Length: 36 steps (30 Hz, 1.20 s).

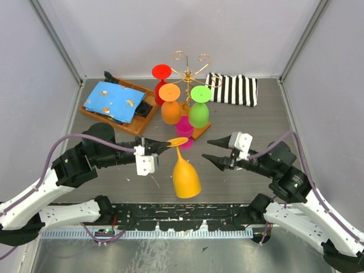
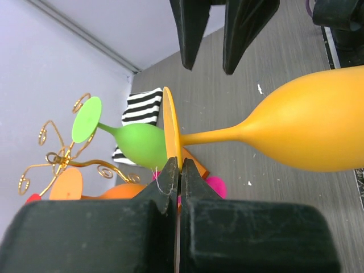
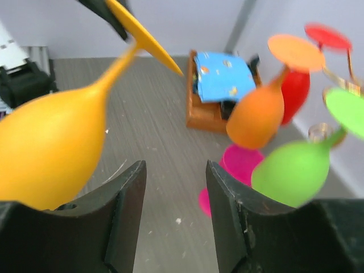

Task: Place the wine glass upside down on the wine glass rack
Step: Adjust the wine glass at the center of the board.

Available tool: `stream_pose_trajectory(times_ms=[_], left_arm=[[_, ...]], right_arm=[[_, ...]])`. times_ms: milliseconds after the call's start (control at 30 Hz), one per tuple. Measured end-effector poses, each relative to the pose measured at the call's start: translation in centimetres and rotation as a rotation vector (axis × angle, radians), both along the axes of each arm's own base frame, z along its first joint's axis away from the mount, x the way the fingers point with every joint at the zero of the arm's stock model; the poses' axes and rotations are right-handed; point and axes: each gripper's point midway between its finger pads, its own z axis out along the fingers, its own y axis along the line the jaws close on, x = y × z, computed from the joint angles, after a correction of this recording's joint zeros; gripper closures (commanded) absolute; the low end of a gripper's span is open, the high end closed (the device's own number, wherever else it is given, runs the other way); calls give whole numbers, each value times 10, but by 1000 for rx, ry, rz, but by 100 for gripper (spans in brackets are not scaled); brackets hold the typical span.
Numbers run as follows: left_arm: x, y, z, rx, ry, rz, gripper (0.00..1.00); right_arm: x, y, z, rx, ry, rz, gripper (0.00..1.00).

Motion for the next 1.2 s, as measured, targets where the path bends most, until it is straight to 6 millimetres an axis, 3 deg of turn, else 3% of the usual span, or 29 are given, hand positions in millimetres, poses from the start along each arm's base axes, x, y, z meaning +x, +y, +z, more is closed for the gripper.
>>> stream_pose_trajectory(times_ms=[133, 200, 400, 533, 733, 833, 933, 1033, 1200], left_arm=[[0, -5, 7, 5, -25, 12, 100], [-3, -10, 5, 22, -41, 9, 100], [-8, -34, -16, 124, -100, 6, 100], [-4, -45, -29, 182, -141, 25, 100], [6, -56, -27, 189, -192, 74, 100], [10, -64, -21, 176, -211, 93, 100], [14, -69, -15, 163, -222, 111, 100], [15, -71, -14, 163, -229, 120, 100], [19, -68, -11, 157, -236, 143, 100]], right_arm=[[21, -15, -24, 21, 264, -204, 47], [27, -22, -37, 18, 380, -290, 42], [24, -26, -56, 12, 599, -370, 42], [18, -29, -48, 65, 633, -369, 42], [8, -36, -13, 209, 576, -325, 42], [8, -34, -2, 253, 560, -306, 31], [12, -32, -8, 252, 585, -323, 19], [16, -33, -17, 238, 622, -360, 1], [18, -41, -38, 193, 731, -449, 0]])
